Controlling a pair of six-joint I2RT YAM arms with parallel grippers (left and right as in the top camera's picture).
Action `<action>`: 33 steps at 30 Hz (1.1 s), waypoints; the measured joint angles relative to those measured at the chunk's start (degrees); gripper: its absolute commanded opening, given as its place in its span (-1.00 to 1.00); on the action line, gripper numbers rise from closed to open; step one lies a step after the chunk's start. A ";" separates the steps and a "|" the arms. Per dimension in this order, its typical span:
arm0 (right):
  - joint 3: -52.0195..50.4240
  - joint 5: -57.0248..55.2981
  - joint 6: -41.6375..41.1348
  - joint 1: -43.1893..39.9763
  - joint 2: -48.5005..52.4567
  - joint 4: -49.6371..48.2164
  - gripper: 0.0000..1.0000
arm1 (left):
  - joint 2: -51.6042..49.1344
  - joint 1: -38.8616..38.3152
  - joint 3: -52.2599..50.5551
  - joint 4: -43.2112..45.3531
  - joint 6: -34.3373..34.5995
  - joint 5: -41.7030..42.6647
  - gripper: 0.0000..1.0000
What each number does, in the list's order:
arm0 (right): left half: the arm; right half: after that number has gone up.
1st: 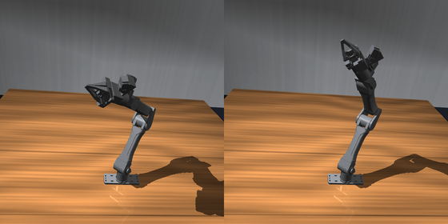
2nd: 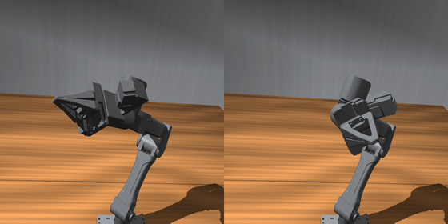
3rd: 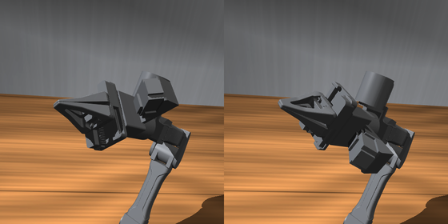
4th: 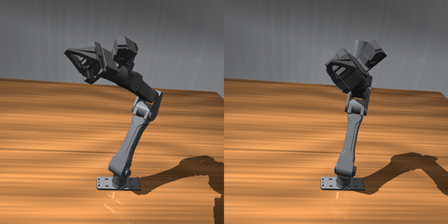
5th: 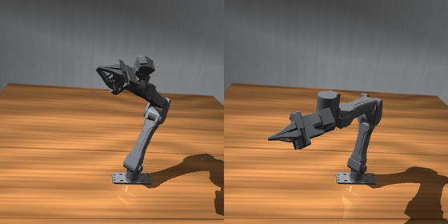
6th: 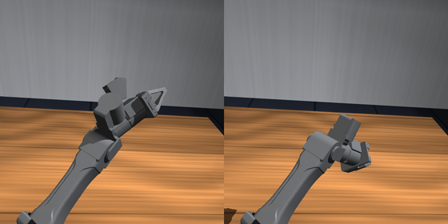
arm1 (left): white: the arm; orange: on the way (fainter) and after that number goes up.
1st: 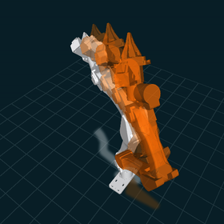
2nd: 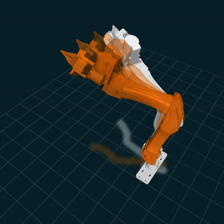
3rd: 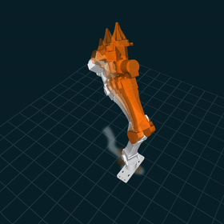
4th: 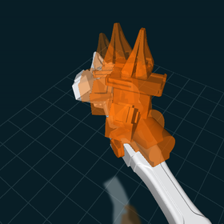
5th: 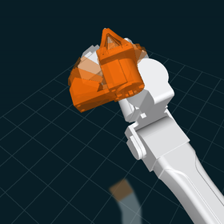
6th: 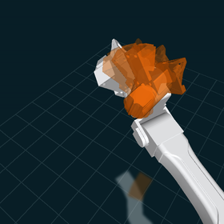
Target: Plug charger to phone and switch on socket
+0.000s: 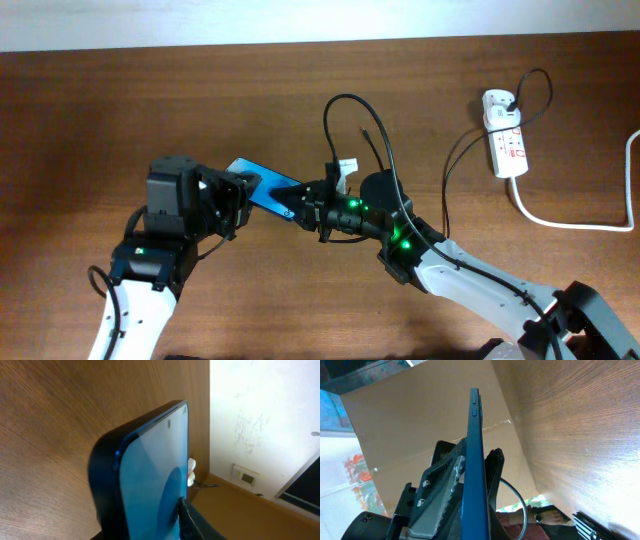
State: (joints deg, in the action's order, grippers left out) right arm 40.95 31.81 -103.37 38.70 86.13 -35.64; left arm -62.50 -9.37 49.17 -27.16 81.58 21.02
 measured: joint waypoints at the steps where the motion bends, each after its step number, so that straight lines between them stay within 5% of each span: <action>1: 0.02 -0.31 -0.87 -0.04 -0.09 0.02 -0.91 | -0.04 0.07 -0.02 0.28 0.83 0.42 -0.70; 7: 0.31 -0.87 -5.64 -0.42 -0.81 1.60 -0.91 | -0.04 0.31 -0.24 1.62 3.50 1.90 -1.00; 27: 1.42 -2.95 -3.10 -0.42 -2.29 6.08 -0.89 | -0.52 0.61 -0.87 3.89 4.59 4.28 -1.00; 30: 1.55 -3.17 -1.05 -0.42 -2.32 6.12 -0.77 | -0.52 0.72 -0.87 4.13 4.44 4.52 -1.00; 33: 1.46 -4.17 6.03 -0.35 -2.21 7.10 -0.21 | -0.57 0.68 -0.85 4.00 2.91 4.83 -1.00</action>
State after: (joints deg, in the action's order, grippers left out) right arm 42.41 27.64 -97.34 38.35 83.92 -28.53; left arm -63.07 -8.69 48.31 -23.16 84.49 25.85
